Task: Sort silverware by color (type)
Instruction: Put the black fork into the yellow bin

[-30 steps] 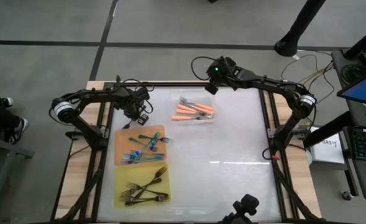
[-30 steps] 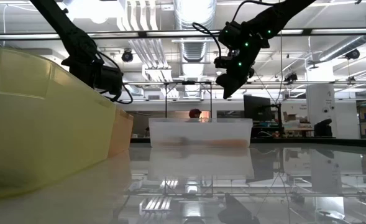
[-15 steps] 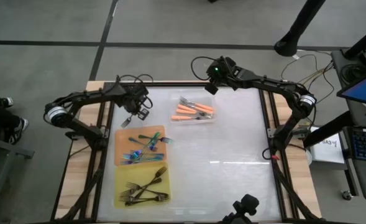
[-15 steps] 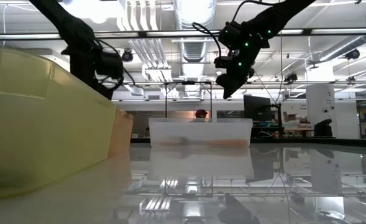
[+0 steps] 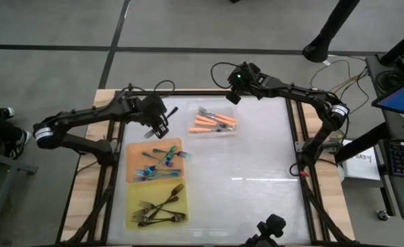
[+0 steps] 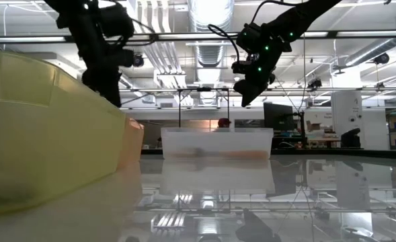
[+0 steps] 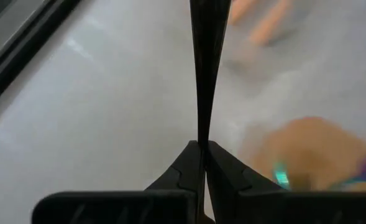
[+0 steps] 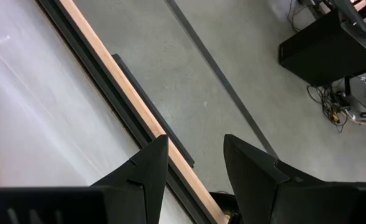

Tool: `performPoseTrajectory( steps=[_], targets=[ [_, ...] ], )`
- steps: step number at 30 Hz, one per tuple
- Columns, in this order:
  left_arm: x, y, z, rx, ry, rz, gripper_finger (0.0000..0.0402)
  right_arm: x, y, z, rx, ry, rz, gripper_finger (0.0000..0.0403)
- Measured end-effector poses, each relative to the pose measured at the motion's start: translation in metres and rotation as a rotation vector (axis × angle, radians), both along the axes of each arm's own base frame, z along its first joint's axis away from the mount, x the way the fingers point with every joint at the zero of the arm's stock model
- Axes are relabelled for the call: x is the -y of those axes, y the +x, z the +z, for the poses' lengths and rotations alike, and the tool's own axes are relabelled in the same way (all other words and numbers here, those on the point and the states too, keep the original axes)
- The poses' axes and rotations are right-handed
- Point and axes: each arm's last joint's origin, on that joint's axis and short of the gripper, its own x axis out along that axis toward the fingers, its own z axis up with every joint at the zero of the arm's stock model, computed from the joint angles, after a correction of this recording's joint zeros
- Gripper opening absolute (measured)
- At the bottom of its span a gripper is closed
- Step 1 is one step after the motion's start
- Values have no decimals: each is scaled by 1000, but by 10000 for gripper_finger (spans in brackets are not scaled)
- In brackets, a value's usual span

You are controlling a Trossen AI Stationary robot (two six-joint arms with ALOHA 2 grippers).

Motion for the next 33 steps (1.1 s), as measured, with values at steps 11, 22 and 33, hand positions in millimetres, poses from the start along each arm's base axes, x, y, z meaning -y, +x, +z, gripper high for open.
performPoseTrajectory(
  steps=[11,22,33],
  targets=[
    [87,30,23,108,-25,-393,0,0,0,0,0,0,0,148],
    [183,31,40,187,-250,-449,0,0,0,0,0,0,0,148],
    [254,33,12,43,-432,-304,0,0,0,0,0,0,0,148]
  ],
)
